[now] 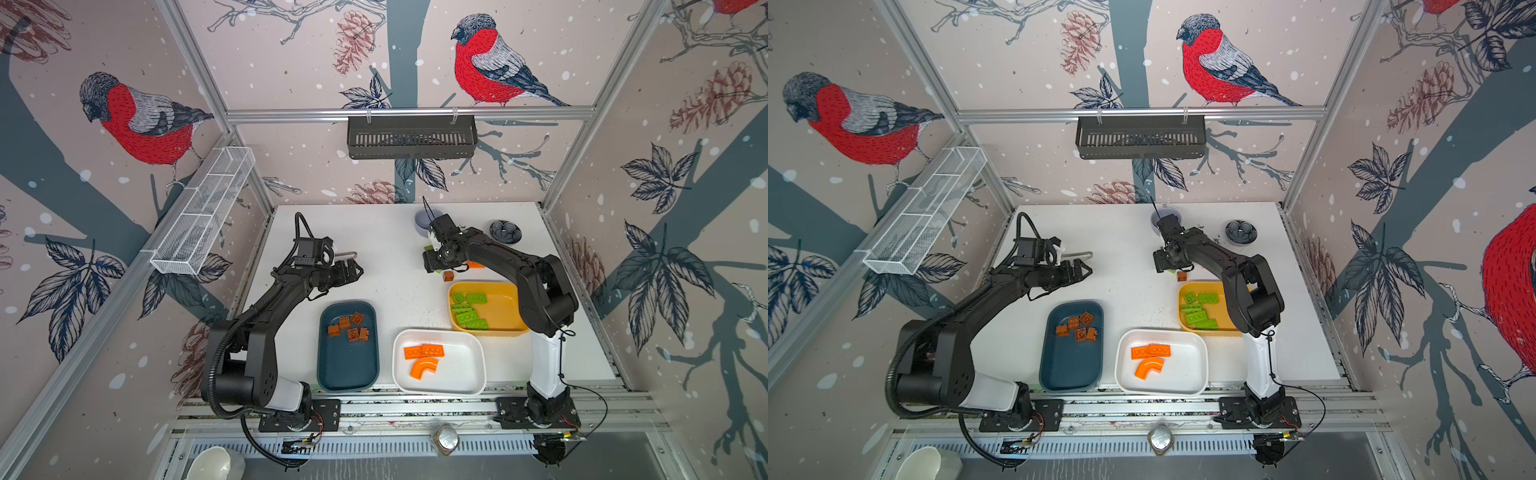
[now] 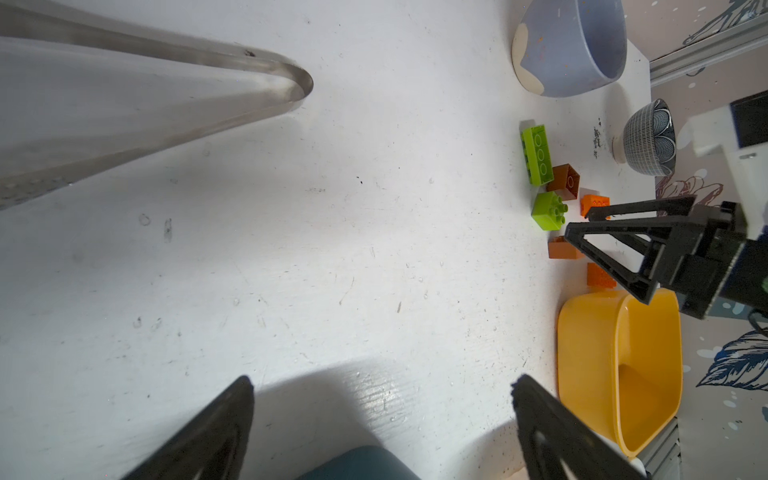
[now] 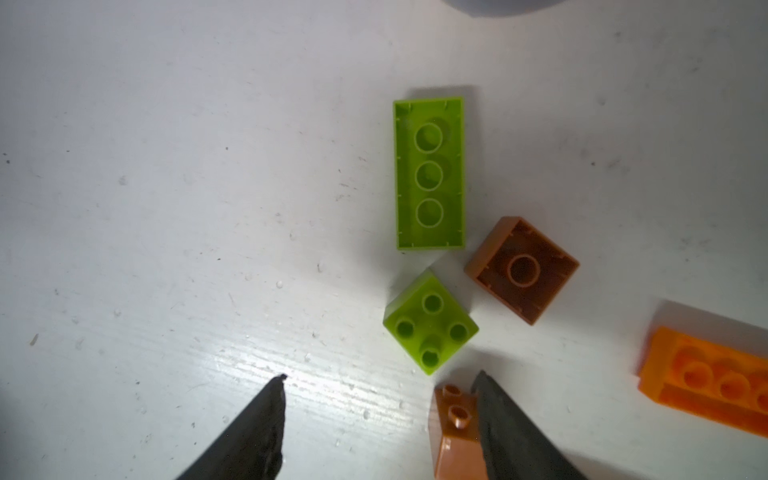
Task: Sort the legos into containers by color
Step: 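Return the right gripper to the pile and grasp a lime-green 2x2 brick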
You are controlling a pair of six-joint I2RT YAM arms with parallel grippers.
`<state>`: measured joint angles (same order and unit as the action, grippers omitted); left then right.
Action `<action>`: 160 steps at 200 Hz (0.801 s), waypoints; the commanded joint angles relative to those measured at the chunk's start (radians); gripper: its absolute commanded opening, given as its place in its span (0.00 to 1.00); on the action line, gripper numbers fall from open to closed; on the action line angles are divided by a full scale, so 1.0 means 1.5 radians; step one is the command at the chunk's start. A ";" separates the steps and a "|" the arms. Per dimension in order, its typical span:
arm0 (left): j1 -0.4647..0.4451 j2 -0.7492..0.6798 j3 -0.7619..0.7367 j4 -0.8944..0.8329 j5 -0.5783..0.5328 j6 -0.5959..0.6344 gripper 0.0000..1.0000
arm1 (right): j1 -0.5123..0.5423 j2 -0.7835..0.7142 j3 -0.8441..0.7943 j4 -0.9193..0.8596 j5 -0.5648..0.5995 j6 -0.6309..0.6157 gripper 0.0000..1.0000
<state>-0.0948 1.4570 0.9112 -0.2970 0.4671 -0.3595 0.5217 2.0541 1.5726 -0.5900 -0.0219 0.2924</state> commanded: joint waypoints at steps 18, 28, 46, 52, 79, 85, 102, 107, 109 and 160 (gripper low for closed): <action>0.000 -0.002 0.000 0.013 0.009 0.005 0.96 | -0.011 0.020 0.003 0.011 -0.004 0.091 0.70; 0.000 -0.003 -0.002 0.014 0.012 0.005 0.96 | -0.010 0.025 0.005 0.012 0.002 0.102 0.70; 0.000 -0.002 -0.002 0.016 0.013 0.006 0.96 | -0.011 0.036 0.010 0.014 0.002 0.116 0.71; 0.000 -0.002 -0.002 0.017 0.015 0.006 0.96 | -0.011 0.041 0.014 0.013 0.005 0.118 0.71; 0.000 0.000 -0.003 0.016 0.014 0.008 0.96 | -0.007 0.058 0.032 0.013 0.014 0.126 0.70; 0.001 -0.001 -0.004 0.017 0.014 0.009 0.96 | -0.007 0.061 0.036 0.014 0.015 0.127 0.70; 0.000 -0.004 -0.005 0.018 0.016 0.008 0.96 | -0.001 0.065 0.040 0.022 0.016 0.129 0.69; 0.000 -0.005 -0.006 0.017 0.016 0.008 0.96 | 0.003 0.068 0.044 0.023 0.023 0.129 0.68; 0.000 -0.006 -0.006 0.017 0.016 0.008 0.96 | 0.004 0.069 0.045 0.023 0.025 0.128 0.68; 0.000 -0.011 -0.007 0.015 0.025 0.007 0.96 | 0.022 0.081 0.053 0.027 0.057 0.138 0.63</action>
<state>-0.0948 1.4490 0.9031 -0.2966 0.4751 -0.3588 0.5426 2.1746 1.6440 -0.5598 0.0074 0.4847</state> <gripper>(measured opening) 0.963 0.644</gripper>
